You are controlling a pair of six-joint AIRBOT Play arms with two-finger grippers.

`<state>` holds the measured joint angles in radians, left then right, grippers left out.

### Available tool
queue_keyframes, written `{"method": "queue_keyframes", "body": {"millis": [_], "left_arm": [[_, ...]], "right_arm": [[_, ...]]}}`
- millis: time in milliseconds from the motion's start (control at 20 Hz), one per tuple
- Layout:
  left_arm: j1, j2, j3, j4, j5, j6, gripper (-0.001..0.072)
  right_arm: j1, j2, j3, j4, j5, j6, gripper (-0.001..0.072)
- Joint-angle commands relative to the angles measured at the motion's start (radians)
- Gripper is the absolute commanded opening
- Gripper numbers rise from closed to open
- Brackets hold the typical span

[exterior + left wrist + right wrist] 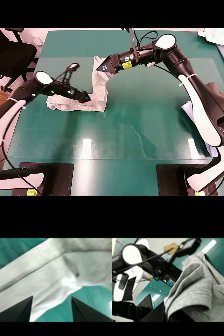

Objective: Fold the shirts.

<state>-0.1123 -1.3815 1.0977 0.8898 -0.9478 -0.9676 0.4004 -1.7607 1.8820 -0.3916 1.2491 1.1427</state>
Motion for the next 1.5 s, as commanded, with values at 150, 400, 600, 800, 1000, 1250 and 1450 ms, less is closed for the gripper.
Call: {"method": "queue_keyframes", "body": {"millis": [150,400,600,800,1000,1250,1450], "left_arm": [[0.247,0.125,0.001,0.017,-0.031,0.005,0.0563],[0.425,0.135,0.000,0.025,-0.089,0.007,0.0563],[0.470,0.135,0.000,0.024,-0.088,0.006,0.0562],[0.470,0.135,0.000,0.004,-0.089,0.006,0.0562],[0.470,0.135,0.000,-0.005,-0.087,0.006,0.0563],[0.470,0.135,0.000,-0.008,-0.103,0.006,0.0562],[0.470,0.135,0.000,-0.011,-0.111,0.006,0.0562]], "right_arm": [[0.031,-0.014,0.001,0.008,-0.070,0.001,0.0011],[0.104,-0.105,0.007,0.121,-0.173,-0.018,0.0011],[0.194,-0.251,0.164,0.138,-0.184,0.009,0.0011],[0.254,-0.337,0.165,0.139,-0.261,0.047,0.0011],[0.283,-0.380,0.114,0.139,-0.275,0.065,0.0011],[0.311,-0.438,0.194,0.143,-0.315,0.095,0.0012],[0.312,-0.419,0.168,0.183,-0.363,0.070,0.0012]]}}
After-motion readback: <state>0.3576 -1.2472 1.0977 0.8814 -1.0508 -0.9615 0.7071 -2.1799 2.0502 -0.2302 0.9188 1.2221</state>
